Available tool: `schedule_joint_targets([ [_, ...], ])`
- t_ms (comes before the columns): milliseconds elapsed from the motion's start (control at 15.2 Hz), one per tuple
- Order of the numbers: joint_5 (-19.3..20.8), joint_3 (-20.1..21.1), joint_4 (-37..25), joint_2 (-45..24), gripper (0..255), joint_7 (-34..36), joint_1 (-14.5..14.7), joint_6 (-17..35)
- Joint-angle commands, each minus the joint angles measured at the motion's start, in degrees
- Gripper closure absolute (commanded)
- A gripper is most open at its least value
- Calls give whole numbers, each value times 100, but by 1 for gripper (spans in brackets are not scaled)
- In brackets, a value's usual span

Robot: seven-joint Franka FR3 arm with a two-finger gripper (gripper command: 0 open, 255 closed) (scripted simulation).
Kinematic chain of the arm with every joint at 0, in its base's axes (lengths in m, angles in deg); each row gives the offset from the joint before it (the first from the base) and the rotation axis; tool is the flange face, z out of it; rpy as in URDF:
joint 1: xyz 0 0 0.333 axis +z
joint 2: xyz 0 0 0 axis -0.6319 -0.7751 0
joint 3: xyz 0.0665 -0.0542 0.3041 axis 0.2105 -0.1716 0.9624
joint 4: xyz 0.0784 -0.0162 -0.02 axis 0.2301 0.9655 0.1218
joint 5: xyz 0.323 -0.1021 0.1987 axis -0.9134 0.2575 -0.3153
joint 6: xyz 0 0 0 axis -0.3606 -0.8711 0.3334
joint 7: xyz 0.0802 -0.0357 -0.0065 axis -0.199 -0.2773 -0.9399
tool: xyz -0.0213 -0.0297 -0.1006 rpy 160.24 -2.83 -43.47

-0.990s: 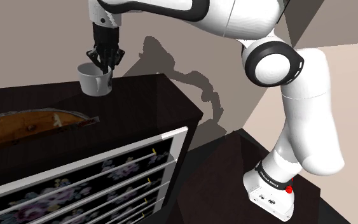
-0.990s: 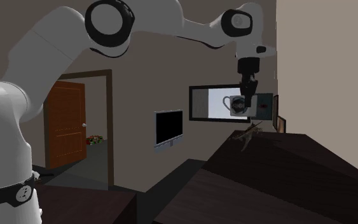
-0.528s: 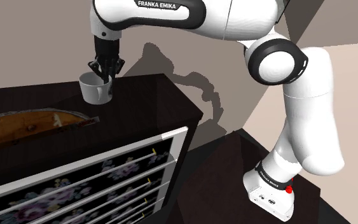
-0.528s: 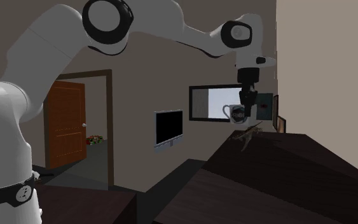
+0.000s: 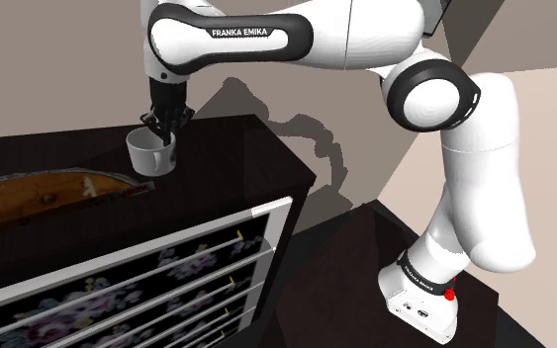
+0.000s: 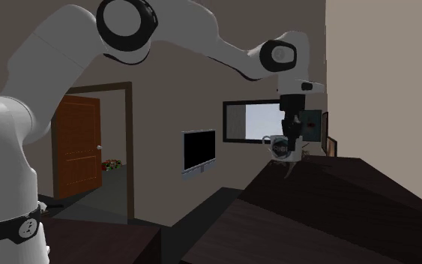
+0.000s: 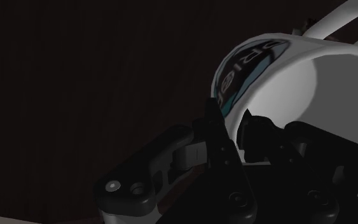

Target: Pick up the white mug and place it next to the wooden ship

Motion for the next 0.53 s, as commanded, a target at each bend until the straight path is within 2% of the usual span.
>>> schedule_joint_targets([
  [0, 0, 0, 93, -36, 255, -4, 1, 133],
  [462, -3, -3, 469, -136, 255, -22, 0, 610],
])
